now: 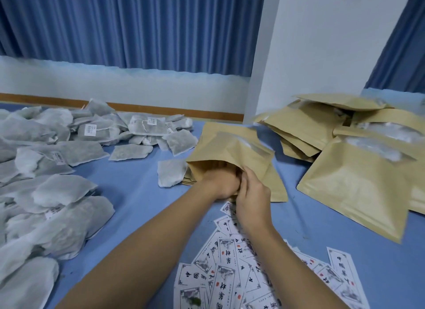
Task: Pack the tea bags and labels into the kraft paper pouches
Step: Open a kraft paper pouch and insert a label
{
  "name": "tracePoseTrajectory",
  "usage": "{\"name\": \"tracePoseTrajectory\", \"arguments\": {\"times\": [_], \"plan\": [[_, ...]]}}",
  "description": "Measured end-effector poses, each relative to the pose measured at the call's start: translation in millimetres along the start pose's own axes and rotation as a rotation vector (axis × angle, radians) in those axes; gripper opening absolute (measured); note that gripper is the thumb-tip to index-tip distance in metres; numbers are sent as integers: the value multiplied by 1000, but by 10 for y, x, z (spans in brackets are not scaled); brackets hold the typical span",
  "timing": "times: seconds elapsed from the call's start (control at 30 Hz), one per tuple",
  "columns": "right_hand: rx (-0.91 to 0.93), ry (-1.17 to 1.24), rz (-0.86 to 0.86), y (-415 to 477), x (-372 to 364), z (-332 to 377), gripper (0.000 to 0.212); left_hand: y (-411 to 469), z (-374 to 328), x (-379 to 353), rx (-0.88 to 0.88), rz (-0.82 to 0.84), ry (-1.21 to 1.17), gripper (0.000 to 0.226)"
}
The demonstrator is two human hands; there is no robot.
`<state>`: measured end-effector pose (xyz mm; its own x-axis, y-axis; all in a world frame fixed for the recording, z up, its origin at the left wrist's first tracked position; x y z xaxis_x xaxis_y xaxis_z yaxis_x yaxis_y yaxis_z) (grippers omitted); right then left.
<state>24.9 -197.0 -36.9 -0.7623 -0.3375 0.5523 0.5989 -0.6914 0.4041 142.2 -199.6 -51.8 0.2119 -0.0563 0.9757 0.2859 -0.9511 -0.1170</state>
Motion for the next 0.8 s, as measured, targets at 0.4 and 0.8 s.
{"name": "tracePoseTrajectory", "arguments": {"times": [0.4, 0.8], "plan": [[-18, -37, -2, 0, 15, 24, 36, -1491, 517, 614, 84, -963, -338, 18], [-13, -52, -10, -13, 31, 58, 34, -1302, 1217, 201, 457, -716, -557, 19]]}}
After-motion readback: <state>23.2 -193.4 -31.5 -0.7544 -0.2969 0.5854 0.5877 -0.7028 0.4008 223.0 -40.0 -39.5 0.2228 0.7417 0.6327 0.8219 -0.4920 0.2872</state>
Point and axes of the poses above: each hand's wrist, its own y-axis towards the middle knuckle, its own x-axis out of the back of the hand, z = x × y, the point moved 8 cm from there along y, towards the middle knuckle, and after that the axes turned 14 degrees about z, right-handed, at the moved point
